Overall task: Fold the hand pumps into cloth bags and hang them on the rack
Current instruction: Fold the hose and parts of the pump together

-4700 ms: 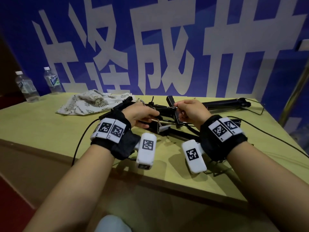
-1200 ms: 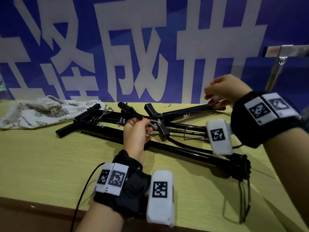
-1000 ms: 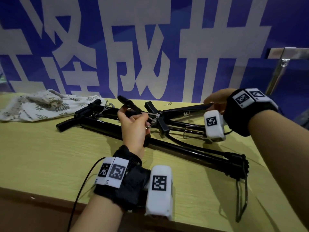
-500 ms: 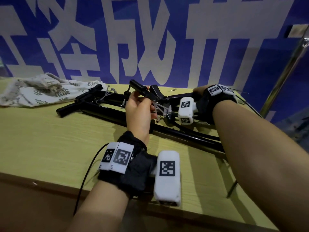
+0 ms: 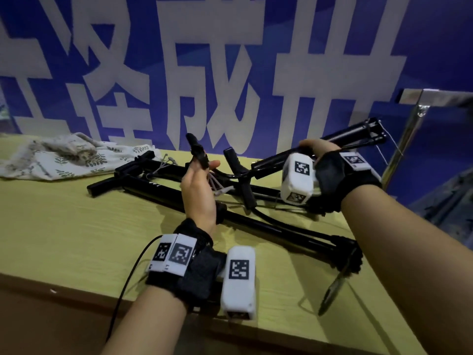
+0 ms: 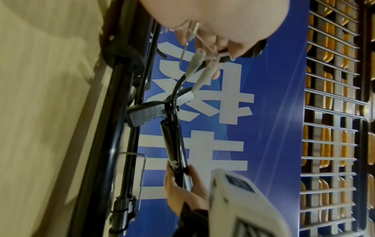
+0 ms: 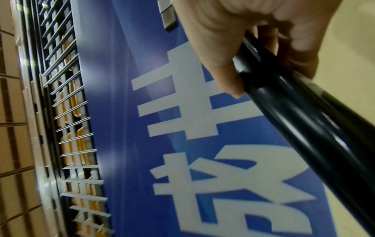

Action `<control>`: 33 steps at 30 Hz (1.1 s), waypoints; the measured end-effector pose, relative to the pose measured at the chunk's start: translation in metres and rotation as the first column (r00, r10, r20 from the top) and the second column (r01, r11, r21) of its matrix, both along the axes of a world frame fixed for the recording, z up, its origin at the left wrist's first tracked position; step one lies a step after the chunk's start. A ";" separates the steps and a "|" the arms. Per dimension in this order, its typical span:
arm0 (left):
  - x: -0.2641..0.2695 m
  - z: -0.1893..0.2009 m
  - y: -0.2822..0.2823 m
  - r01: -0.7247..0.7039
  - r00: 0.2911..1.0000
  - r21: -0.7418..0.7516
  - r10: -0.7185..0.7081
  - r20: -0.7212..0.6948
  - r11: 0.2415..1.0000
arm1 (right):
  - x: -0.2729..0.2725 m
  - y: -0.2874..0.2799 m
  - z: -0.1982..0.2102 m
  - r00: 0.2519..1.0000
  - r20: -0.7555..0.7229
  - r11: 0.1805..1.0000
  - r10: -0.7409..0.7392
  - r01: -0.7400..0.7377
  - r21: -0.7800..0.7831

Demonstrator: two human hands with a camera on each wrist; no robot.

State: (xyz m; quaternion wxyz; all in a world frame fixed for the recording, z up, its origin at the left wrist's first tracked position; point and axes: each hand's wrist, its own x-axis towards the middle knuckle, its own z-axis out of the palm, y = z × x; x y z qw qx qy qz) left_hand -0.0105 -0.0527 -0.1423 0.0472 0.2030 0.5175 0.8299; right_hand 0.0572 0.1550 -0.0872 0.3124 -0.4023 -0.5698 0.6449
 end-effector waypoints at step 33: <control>0.055 0.028 0.111 -0.065 0.567 -0.763 -0.606 -0.558 0.643 | 0.049 -0.014 -0.049 0.840 -0.298 0.846 -0.453 0.299 -0.442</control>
